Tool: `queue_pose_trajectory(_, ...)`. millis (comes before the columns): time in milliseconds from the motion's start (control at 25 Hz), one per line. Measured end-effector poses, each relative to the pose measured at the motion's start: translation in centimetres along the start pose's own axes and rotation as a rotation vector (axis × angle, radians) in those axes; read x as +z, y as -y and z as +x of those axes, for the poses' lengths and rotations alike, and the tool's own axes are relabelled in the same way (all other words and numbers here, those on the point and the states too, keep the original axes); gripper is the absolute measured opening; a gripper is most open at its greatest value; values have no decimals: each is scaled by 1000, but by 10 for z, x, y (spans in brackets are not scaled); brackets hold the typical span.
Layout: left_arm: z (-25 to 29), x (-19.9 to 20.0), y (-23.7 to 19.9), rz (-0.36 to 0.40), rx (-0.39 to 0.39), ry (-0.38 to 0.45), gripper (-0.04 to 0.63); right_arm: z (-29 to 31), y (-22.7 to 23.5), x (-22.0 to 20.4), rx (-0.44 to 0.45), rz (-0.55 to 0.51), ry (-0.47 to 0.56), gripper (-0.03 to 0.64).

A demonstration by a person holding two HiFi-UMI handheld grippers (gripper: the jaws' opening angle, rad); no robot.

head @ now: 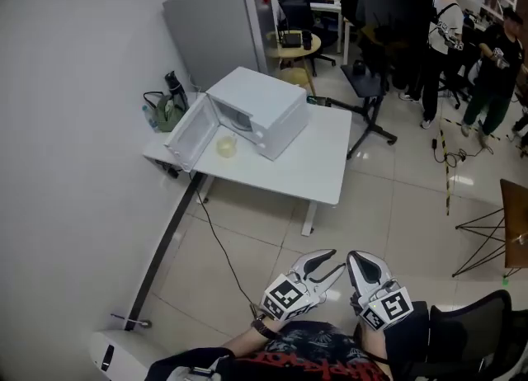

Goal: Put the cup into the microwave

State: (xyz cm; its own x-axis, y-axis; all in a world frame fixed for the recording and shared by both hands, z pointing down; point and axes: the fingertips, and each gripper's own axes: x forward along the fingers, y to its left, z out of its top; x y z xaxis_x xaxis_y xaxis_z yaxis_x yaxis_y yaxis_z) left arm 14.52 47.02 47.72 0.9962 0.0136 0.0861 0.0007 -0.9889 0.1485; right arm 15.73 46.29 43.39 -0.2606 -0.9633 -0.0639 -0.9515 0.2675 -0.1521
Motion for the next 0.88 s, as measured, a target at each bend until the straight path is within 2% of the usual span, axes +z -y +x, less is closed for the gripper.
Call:
queue_pose_trajectory(200,-10,18,-76,14,76,18,163,79,14,9,71,-28,-8,0)
queue_pose_trajectory(400,-36,19,-152,18,195,-23,163,157,5,7,167,-64,-34,0)
queue_pose_trajectory(880,-90,14,-283,-79,452,-32,163,285,3,-19,350,-12,-141,0)
